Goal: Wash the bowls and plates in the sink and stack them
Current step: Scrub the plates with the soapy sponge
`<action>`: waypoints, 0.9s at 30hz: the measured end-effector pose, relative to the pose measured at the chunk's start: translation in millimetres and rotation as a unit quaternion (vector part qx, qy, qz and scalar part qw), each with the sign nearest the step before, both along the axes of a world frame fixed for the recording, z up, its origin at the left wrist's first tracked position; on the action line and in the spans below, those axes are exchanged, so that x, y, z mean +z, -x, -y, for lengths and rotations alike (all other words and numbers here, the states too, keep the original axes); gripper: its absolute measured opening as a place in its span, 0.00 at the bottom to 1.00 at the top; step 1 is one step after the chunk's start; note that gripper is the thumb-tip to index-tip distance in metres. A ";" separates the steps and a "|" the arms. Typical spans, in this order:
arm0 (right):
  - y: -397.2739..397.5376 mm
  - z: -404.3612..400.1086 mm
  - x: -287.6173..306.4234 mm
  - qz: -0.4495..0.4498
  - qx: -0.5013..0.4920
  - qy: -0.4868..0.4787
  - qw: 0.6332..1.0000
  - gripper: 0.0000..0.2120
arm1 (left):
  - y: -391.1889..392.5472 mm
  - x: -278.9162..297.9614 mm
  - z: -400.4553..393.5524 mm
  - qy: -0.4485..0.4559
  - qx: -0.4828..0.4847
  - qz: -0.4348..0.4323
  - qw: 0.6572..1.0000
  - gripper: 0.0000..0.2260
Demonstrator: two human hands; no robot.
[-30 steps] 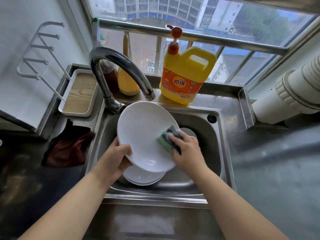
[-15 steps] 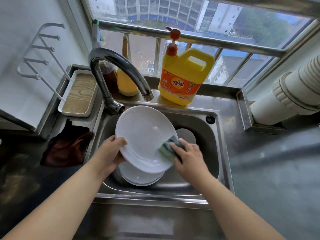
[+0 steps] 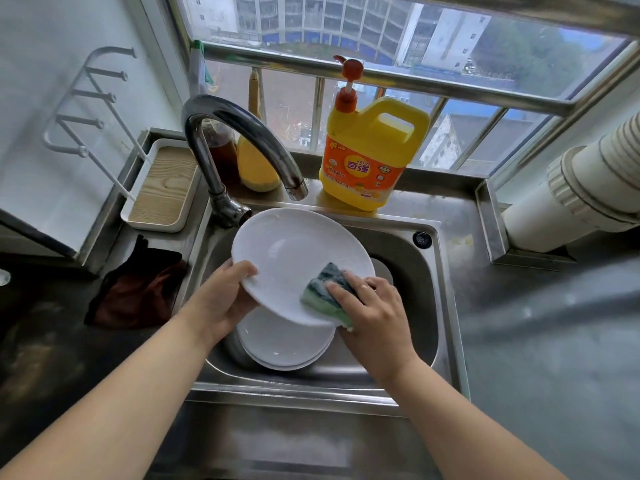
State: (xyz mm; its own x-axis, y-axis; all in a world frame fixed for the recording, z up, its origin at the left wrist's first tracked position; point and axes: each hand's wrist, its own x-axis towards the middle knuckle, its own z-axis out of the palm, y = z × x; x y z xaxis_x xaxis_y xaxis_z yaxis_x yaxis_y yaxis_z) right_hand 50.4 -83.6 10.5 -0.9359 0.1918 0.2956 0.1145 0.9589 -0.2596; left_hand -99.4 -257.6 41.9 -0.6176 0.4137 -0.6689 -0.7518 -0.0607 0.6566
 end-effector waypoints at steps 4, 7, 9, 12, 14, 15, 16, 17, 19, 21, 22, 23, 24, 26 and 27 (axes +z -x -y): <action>13.8 31.7 6.6 -0.003 -0.057 0.051 0.997 0.23 | -41.2 -0.7 -20.7 -0.069 -0.001 -0.005 0.998 0.23; 15.5 38.5 5.4 0.043 -0.024 0.117 0.992 0.23 | -47.6 -0.7 -19.7 -0.079 0.002 -0.019 0.997 0.26; 9.5 26.9 3.0 0.075 0.030 0.138 0.987 0.27 | -41.0 -0.3 -11.9 -0.061 0.013 -0.020 0.998 0.26; 8.0 -3.9 -2.8 0.108 0.004 0.129 0.986 0.23 | -35.0 0.7 -1.4 -0.038 0.018 -0.015 0.999 0.25; 10.8 -16.2 -5.5 0.149 -0.064 0.131 0.978 0.22 | -35.1 0.7 -0.3 -0.026 0.005 -0.025 0.999 0.25; 12.3 -13.7 -5.2 0.159 -0.081 0.138 0.974 0.23 | -35.1 1.1 -1.3 -0.023 0.002 -0.029 0.999 0.25; 13.4 -5.7 -2.9 0.156 -0.083 0.156 0.972 0.24 | -35.0 1.5 -2.3 -0.022 0.004 -0.031 0.999 0.25; 13.6 6.3 0.4 0.147 -0.069 0.183 0.970 0.25 | -34.9 2.5 -3.2 -0.024 0.005 -0.033 0.999 0.25; 9.2 29.1 6.6 0.133 -0.014 0.247 0.960 0.27 | -33.3 4.7 -2.5 -0.024 -0.013 -0.043 0.999 0.24; 4.0 32.0 4.6 0.138 0.027 0.266 0.954 0.26 | -30.2 5.9 1.5 -0.018 -0.032 -0.043 0.998 0.24; 4.2 24.5 0.8 0.132 0.030 0.255 0.957 0.25 | -27.5 6.1 4.2 -0.012 -0.032 -0.038 0.999 0.24; 4.9 13.7 -4.3 0.120 0.022 0.234 0.965 0.24 | -24.7 5.7 6.5 -0.005 -0.032 -0.036 0.999 0.23; 6.6 2.1 -8.7 0.117 -0.001 0.209 0.971 0.23 | -22.1 5.0 8.3 0.002 -0.033 -0.033 0.999 0.23; 12.9 -14.0 -9.1 0.148 -0.071 0.172 0.971 0.21 | -18.1 5.7 8.1 0.011 -0.042 -0.027 0.999 0.22; 15.7 -14.0 -8.5 0.161 -0.094 0.164 0.969 0.22 | -16.8 7.0 7.4 0.011 -0.046 -0.023 0.999 0.21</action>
State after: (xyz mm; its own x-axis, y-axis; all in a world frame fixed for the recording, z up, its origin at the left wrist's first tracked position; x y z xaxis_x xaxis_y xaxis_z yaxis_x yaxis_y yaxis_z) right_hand 34.7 -69.6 2.1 -0.9087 0.4021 -0.1124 0.4054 0.7852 -0.4682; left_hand -82.5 -264.9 48.8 -0.6084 0.4558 -0.6497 -0.7220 0.0222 0.6916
